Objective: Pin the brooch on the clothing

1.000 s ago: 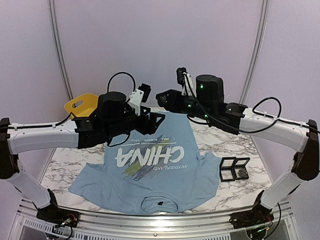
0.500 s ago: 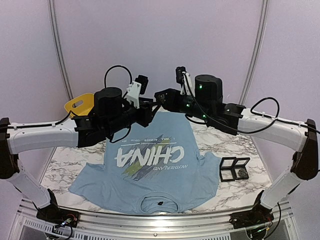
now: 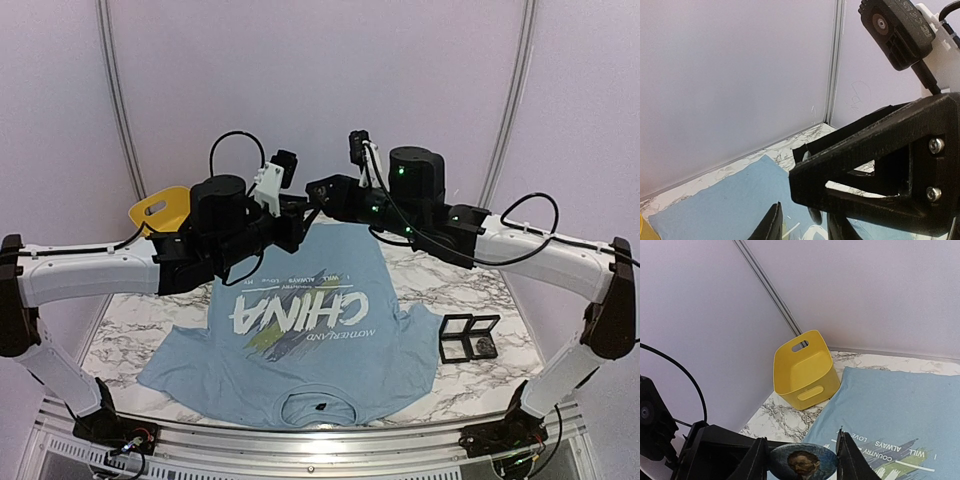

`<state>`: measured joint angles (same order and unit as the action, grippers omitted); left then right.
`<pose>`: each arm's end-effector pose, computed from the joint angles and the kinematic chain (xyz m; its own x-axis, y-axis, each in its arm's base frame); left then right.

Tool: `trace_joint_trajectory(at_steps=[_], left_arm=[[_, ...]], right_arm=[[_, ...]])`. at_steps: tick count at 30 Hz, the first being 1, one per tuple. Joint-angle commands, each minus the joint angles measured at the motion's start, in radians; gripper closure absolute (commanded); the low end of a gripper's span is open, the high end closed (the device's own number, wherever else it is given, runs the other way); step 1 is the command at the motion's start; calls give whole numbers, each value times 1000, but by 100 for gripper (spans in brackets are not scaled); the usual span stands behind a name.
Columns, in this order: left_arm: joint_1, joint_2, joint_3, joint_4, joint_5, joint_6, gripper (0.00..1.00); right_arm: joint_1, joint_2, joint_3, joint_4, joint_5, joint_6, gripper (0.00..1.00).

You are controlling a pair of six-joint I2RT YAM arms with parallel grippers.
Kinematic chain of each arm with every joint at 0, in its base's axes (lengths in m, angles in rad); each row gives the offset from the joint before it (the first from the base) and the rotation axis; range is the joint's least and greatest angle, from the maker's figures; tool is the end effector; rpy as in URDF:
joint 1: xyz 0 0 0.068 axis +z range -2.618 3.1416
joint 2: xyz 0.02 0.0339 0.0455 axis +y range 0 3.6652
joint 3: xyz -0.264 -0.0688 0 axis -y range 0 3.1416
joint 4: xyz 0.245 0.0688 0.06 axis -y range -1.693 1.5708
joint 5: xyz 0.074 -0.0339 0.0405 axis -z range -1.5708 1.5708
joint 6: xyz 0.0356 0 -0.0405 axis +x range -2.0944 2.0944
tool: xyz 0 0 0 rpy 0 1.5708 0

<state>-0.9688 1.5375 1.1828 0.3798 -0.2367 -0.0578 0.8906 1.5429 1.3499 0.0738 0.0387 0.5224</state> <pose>0.2166 -0.3005 0.3513 -0.0244 -0.0636 -0.9977 0.6682 0.7413 -0.0636 0.2359 0.2894 0.3763 -0.4404 0.2484 -0.8628 -0.6150 0.6167 0.4914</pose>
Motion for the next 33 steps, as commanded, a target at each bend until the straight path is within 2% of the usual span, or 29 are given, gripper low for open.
trace_joint_trajectory(at_steps=[1, 6, 12, 13, 15, 18, 21, 24, 26, 29, 33], left_arm=[[-1, 6, 39, 47, -11, 25, 69], [-1, 0, 34, 54, -16, 35, 75], [-1, -3, 24, 54, -29, 45, 100], [-1, -6, 20, 54, -35, 49, 100], [-1, -12, 6, 55, -52, 53, 100], [-1, -27, -29, 56, -95, 150, 100], [-3, -47, -77, 64, -179, 339, 100], [-15, -51, -129, 127, -297, 624, 100], [-25, -54, -189, 229, -321, 850, 100], [-33, -64, -284, 421, -246, 1197, 100], [-49, -60, -361, 559, -102, 1486, 100]], right_arm=[[12, 18, 51, 17, -25, -11, 80], [13, 31, 53, 14, -28, -13, 80], [13, 37, 61, 12, -66, -17, 80], [13, 37, 61, 10, -69, -20, 79], [13, 33, 65, 5, -75, -36, 73], [3, 9, 89, -33, -97, -86, 50], [-41, -33, 140, -151, -164, -121, 36], [-121, -66, 191, -302, -272, -116, 33], [-171, -78, 202, -380, -348, -94, 33], [-197, -81, 199, -462, -403, -82, 34], [-201, -77, 155, -439, -495, -27, 39]])
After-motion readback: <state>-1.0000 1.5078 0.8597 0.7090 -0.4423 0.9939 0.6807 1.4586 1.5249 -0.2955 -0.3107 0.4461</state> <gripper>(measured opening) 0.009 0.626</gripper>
